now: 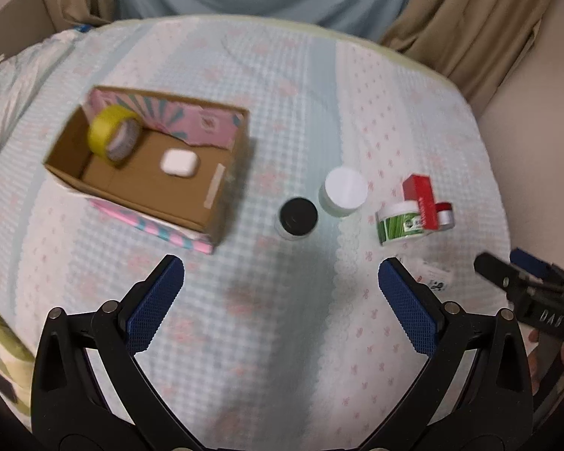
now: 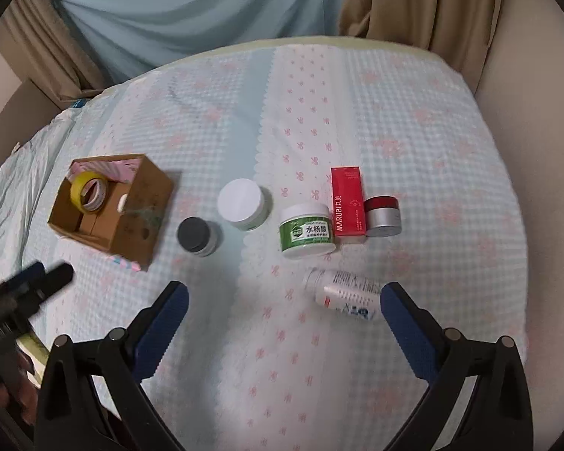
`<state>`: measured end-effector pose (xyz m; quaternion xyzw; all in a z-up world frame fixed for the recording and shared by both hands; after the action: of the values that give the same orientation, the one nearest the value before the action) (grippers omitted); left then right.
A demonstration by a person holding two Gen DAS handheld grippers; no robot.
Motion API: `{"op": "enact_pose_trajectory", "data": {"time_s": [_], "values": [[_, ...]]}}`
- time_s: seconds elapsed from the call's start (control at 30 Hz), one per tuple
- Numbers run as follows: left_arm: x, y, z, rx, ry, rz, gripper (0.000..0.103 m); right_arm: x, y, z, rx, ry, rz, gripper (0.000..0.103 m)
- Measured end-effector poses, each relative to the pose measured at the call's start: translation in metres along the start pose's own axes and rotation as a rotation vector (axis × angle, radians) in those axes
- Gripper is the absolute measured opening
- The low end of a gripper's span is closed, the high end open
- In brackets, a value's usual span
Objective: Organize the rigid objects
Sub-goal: 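Lift both tools out of the box back toward the jars, then grasp the black-lidded jar with left tool while right tool grasps the green-labelled jar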
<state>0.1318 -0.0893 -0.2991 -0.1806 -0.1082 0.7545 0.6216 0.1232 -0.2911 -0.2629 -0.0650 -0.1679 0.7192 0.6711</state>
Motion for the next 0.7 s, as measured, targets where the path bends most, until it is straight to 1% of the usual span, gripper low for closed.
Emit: {"op": "enact_pose_trajectory", "data": {"time_s": [0.1,0.23,0.3,0.37,0.4,0.5,0.53,0.63,0.7], "values": [[-0.015,0.009,-0.044,0.025,0.037,-0.031,0.103,-0.012,-0.005,-0.033,-0.009,-0.012,0.004,0.102],[-0.028,0.019,-0.108,0.036,0.005,-0.092,0.103,-0.021,-0.007,-0.078,-0.036,-0.016,0.002,0.101],[-0.029,0.022,-0.135,0.025,0.0,-0.097,0.103,-0.024,-0.006,-0.098,-0.061,-0.012,0.002,0.101],[-0.029,0.024,-0.155,0.012,-0.002,-0.099,0.103,-0.024,-0.006,-0.115,-0.078,0.008,0.011,0.098],[-0.029,0.024,-0.163,0.005,-0.002,-0.102,0.102,-0.023,-0.004,-0.124,-0.087,0.022,0.02,0.095],[-0.03,0.025,-0.185,-0.018,-0.026,-0.13,0.1,-0.021,-0.002,-0.143,-0.103,0.056,0.043,0.09],[-0.03,0.025,-0.192,-0.025,-0.033,-0.141,0.099,-0.021,-0.001,-0.147,-0.108,0.058,0.047,0.086],[-0.028,0.021,-0.204,-0.047,-0.042,-0.16,0.097,-0.017,-0.001,-0.156,-0.142,0.095,0.071,0.084],[-0.028,0.018,-0.212,-0.05,-0.041,-0.17,0.092,-0.014,-0.002,-0.159,-0.156,0.113,0.082,0.084]]}}
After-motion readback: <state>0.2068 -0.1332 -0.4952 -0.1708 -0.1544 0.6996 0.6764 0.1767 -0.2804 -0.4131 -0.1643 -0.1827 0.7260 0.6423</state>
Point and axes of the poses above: each gripper's, at about its wrist camera, not at the fingertips, and z roughly against the way its jaws point, x to its left, y to its underside, the point moved 1 cm from there along -z, roughly the way its jaws point, and after that the axes turned 1 degree about x, right-handed, at the moved point
